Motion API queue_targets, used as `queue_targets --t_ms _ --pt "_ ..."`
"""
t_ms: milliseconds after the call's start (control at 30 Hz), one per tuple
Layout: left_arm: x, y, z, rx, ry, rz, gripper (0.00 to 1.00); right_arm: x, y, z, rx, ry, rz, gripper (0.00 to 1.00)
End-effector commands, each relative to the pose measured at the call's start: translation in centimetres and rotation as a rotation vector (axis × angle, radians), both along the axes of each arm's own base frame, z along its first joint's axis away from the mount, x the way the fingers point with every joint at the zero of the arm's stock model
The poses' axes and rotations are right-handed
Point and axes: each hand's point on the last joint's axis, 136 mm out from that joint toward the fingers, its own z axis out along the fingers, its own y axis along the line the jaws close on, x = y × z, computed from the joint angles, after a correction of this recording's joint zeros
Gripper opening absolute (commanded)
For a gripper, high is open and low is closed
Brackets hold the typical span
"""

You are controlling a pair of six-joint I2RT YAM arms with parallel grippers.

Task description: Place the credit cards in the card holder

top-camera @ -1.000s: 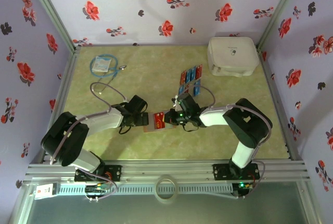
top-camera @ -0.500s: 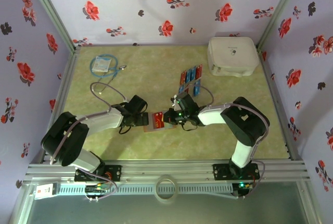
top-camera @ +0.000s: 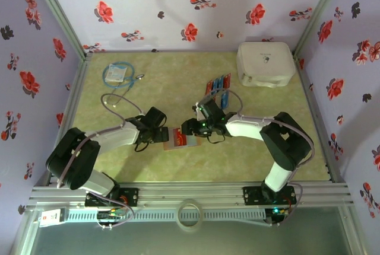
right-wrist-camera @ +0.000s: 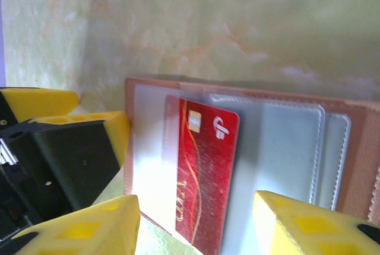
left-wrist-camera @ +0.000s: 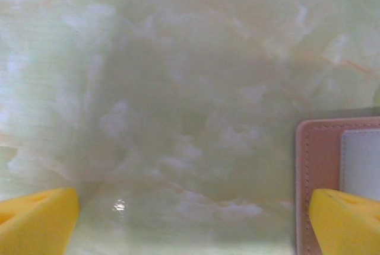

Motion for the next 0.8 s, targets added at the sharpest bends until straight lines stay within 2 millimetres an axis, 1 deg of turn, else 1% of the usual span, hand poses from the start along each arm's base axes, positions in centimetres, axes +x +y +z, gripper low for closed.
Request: queue_targets --t_ms 0,100,233,333,467,767 --pt "0.1 1.0 1.3 0.016 -0.007 0.001 1.0 0.6 -1.3 0.8 -0.099 -0.044 0.003 0.51" --pt "-0.3 1.5 1.7 0.025 -0.01 0.006 1.0 0.9 -1.8 0.4 -0.181 -0.057 0.009 0.43" --pt "-0.8 2.8 1.6 0.072 -0.003 0.027 1.0 1.0 -2.0 -0.6 -0.293 -0.079 0.036 0.25" --pt "-1.1 3.3 1.4 0.099 0.009 0.036 1.0 1.0 -1.9 -1.2 -0.376 -0.103 0.066 0.18" --pt "-1.3 3.7 1.0 0.132 0.027 0.036 1.0 1.0 -1.6 -1.7 -0.444 -0.123 0.094 0.16" --pt "-0.7 2.9 0.2 0.154 0.049 0.008 1.0 0.7 -0.9 -3.0 -0.487 -0.117 0.114 0.16"
